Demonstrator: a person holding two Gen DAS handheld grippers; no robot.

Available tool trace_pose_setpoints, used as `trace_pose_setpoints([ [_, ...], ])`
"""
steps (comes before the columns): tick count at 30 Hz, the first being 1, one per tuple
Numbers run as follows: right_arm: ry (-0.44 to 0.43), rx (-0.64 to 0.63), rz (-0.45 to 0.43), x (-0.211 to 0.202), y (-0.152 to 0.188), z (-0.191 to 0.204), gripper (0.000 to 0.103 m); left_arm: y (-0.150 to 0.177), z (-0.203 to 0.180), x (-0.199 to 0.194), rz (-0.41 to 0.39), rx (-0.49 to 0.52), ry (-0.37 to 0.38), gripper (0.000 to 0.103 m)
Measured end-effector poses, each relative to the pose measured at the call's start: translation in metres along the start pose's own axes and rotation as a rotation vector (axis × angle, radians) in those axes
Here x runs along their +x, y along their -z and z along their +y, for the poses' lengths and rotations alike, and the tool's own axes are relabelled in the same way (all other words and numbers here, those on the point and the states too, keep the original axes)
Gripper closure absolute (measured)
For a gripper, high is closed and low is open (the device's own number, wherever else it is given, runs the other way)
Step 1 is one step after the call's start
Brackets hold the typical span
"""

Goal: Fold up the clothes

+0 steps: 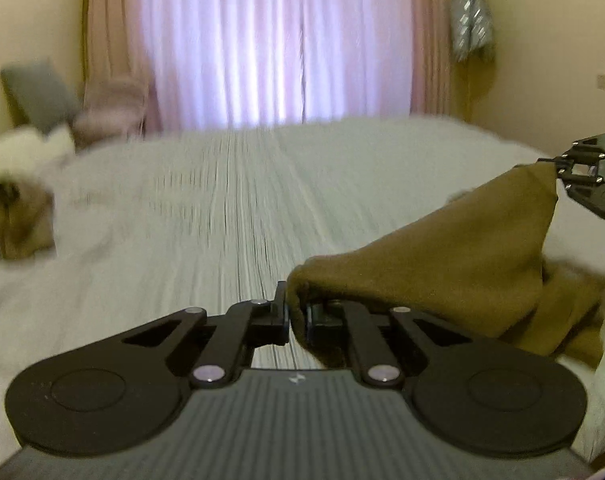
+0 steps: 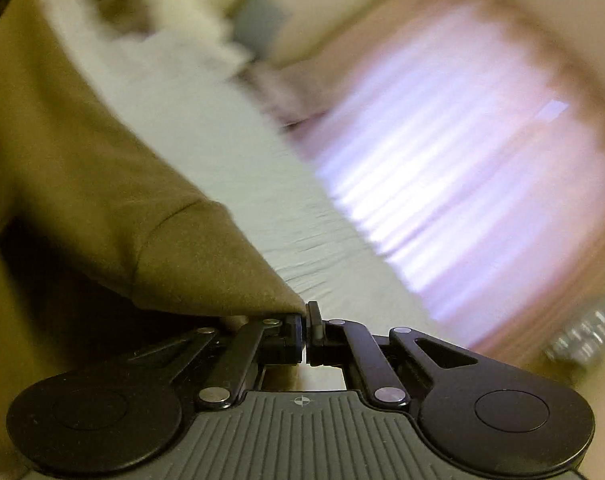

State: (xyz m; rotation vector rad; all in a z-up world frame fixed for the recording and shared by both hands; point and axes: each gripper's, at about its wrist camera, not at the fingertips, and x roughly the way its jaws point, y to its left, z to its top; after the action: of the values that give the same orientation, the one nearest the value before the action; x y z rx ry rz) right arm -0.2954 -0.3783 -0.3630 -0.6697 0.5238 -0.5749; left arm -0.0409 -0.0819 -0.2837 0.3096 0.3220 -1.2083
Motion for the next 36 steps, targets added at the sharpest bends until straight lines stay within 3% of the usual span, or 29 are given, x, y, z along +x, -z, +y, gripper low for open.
trace_pose_setpoints([
  [3,0.155,0.080,-0.053,-0.034,-0.031,-0.032,0.102,-0.044,-0.003,-0.025,-0.124,0.071,0.007,0.096],
  [9,0.436,0.108,-0.156,-0.133,-0.089,-0.079,0.102,-0.127,-0.014,-0.095,-0.384,0.184,-0.016,0.096],
  [12,0.537,0.110,-0.205,-0.182,-0.116,-0.091,0.102,-0.152,-0.018,-0.137,-0.482,0.214,-0.032,0.096],
  [16,0.637,0.098,-0.258,-0.243,-0.146,-0.096,0.102,-0.154,-0.026,-0.188,-0.548,0.237,-0.053,0.095],
  [25,0.693,0.037,-0.320,-0.352,-0.153,-0.067,0.102,-0.143,-0.040,-0.285,-0.651,0.247,-0.088,0.095],
  [29,0.675,-0.021,-0.313,-0.364,-0.151,-0.053,0.102,-0.146,-0.042,-0.306,-0.665,0.249,-0.104,0.095],
  [32,0.652,-0.047,-0.298,-0.360,-0.147,-0.050,0.102,-0.154,-0.040,-0.295,-0.647,0.259,-0.125,0.095],
  [36,0.581,-0.062,-0.230,-0.319,-0.138,-0.050,0.102,-0.164,-0.033,-0.218,-0.508,0.258,-0.134,0.095],
])
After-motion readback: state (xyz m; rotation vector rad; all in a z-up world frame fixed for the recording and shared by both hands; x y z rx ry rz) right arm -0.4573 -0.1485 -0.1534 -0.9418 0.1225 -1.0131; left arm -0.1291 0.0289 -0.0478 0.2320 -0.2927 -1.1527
